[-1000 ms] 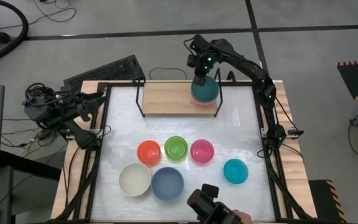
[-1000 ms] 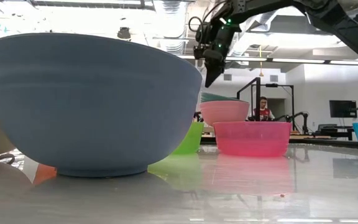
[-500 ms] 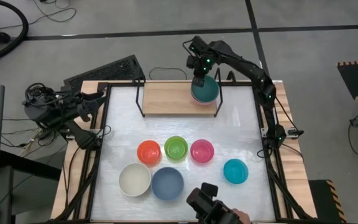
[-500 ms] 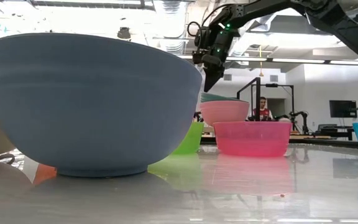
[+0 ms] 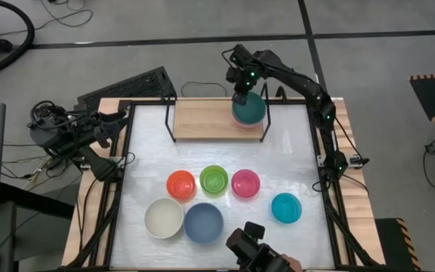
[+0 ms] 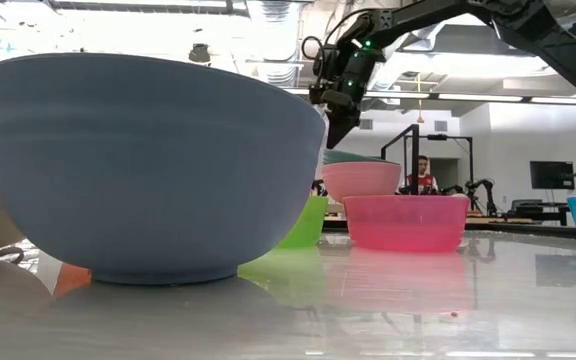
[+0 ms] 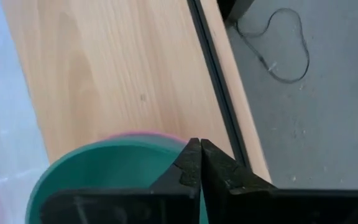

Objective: Place and stack bowls onto a shelf
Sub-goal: Stack the dark green bowl into the pink bowl on the shelf, then stack the dark blue bowl into the dark green bowl on the shelf

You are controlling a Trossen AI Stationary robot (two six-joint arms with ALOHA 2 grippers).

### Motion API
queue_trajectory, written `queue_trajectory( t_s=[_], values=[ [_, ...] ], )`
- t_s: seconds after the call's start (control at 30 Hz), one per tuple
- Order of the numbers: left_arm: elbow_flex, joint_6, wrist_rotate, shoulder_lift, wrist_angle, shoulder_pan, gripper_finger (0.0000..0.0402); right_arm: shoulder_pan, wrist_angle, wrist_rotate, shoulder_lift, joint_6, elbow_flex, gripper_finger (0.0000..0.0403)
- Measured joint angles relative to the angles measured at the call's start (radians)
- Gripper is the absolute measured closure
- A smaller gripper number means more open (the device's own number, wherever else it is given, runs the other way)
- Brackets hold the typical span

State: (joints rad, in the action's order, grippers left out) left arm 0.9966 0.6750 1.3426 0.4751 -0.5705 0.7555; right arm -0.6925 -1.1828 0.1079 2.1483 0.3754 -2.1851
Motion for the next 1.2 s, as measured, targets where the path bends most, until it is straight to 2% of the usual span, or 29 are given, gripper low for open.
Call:
queue_trajectory(
  t_s=[0.2, 0.4, 0.53, 0.6, 0.67, 0.77, 0.83, 1.0, 1.2],
  values=[
    [0.000, 0.000, 0.000, 0.000, 0.000, 0.000, 0.0118, 0.007, 0.007, -0.001, 0.000, -0.009, -0.001, 0.0357],
    [0.000, 0.001, 0.000, 0.000, 0.000, 0.000, 0.0118, 0.008, 0.005, -0.002, 0.000, -0.012, -0.001, 0.0372],
    [0.000, 0.002, 0.000, 0.000, 0.000, 0.000, 0.0118, 0.026, -0.070, 0.001, -0.022, -0.053, -0.026, 0.0378],
    [0.000, 0.002, 0.000, 0.000, 0.000, 0.000, 0.0118, 0.041, -0.114, 0.032, -0.043, -0.109, -0.048, 0.0376],
    [0.000, 0.002, -0.001, 0.000, 0.000, 0.000, 0.0118, 0.066, -0.147, 0.121, -0.062, -0.160, -0.055, 0.0367],
    [0.000, 0.002, -0.026, 0.000, -0.004, 0.000, 0.0118, 0.133, -0.189, 0.265, -0.080, -0.177, -0.055, 0.0348],
    [0.000, 0.003, -0.057, 0.000, -0.013, 0.000, 0.0118, 0.196, -0.220, 0.286, -0.090, -0.173, -0.055, 0.0337],
    [0.000, 0.003, -0.117, 0.000, -0.020, 0.000, 0.0118, 0.380, -0.254, 0.266, -0.095, -0.164, -0.054, 0.0304],
    [0.000, 0.003, -0.141, 0.000, -0.024, 0.000, 0.0118, 0.591, -0.145, 0.130, -0.081, -0.252, -0.034, 0.0243]
  ],
)
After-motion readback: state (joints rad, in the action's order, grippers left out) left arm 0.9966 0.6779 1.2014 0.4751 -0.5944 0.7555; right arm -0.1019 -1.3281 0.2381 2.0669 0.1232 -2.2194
